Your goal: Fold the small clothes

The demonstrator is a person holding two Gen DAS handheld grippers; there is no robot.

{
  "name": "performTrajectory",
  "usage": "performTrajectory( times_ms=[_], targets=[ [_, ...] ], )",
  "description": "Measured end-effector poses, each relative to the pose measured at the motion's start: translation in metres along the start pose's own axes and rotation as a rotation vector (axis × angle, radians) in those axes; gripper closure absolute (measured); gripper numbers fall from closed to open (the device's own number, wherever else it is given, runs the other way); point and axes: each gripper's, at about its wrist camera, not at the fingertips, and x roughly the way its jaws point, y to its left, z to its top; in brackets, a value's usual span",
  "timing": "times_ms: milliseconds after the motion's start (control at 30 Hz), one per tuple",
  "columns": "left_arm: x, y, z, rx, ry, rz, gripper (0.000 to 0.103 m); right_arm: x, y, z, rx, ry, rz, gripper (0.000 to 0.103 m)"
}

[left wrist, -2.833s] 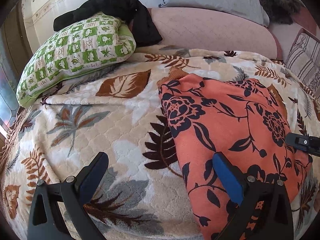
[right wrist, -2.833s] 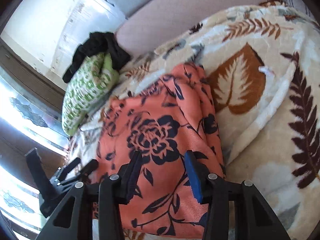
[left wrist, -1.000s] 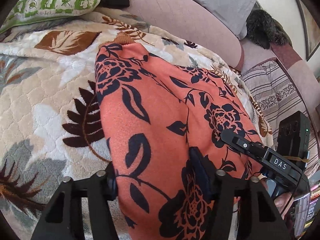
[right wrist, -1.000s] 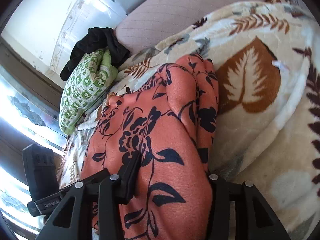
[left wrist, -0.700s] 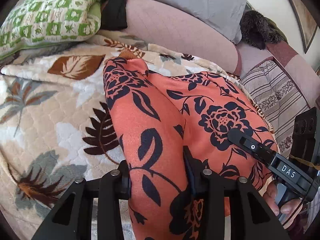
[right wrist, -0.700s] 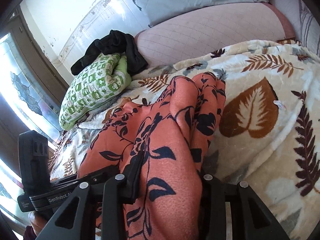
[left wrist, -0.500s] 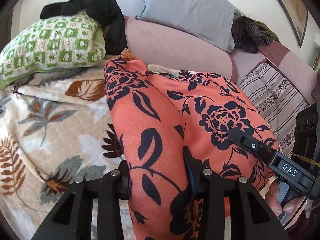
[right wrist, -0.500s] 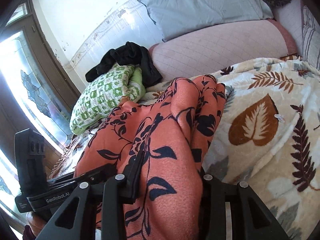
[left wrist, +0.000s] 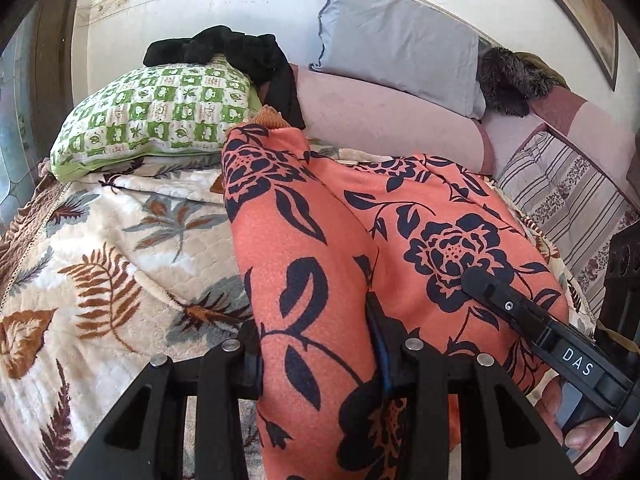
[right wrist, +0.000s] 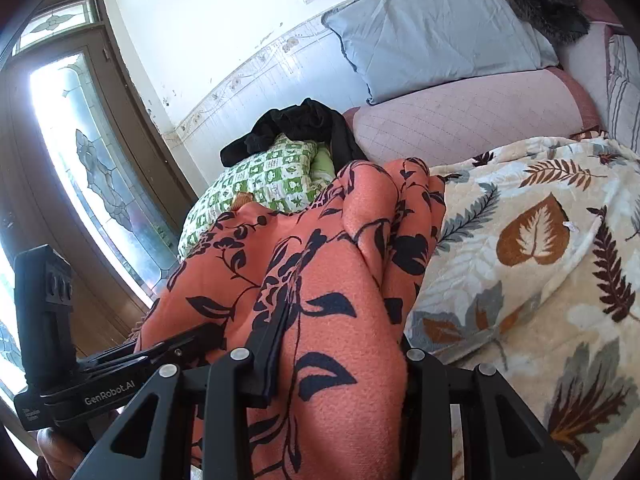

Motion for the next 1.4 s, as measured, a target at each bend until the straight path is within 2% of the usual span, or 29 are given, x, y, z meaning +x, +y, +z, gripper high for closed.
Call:
performTrajectory(
  times_ms=[133, 367, 767, 1233, 1300, 1367, 1400],
  targets=[
    [0.003, 0.008, -0.007, -0.017, 0.020, 0.003, 0.062, 0.000, 0.003, -0.015, 0.014, 0.019, -0.003, 0.064],
    [0.009, 0.015, -0.014, -0.008, 0.041, 0.061, 0.062, 0.017, 0.006, -0.031, 0.019, 0.046, -0.007, 0.064],
    [0.022, 0.027, -0.012, -0.007, 0.088, 0.097, 0.062, 0.044, 0.007, -0.041, 0.015, 0.097, -0.012, 0.064],
    [0.040, 0.034, -0.033, -0.004, 0.156, 0.124, 0.061, 0.066, -0.004, -0.057, 0.036, 0.197, -0.031, 0.064],
    [0.042, 0.036, -0.035, -0.002, 0.168, 0.130, 0.056, 0.069, -0.007, -0.058, 0.038, 0.213, -0.034, 0.063],
    [0.046, 0.040, -0.037, -0.003, 0.194, 0.144, 0.042, 0.073, -0.011, -0.058, 0.049, 0.235, -0.040, 0.055],
    [0.046, 0.043, -0.037, -0.008, 0.207, 0.153, 0.038, 0.075, -0.014, -0.058, 0.063, 0.252, -0.042, 0.054]
  ],
)
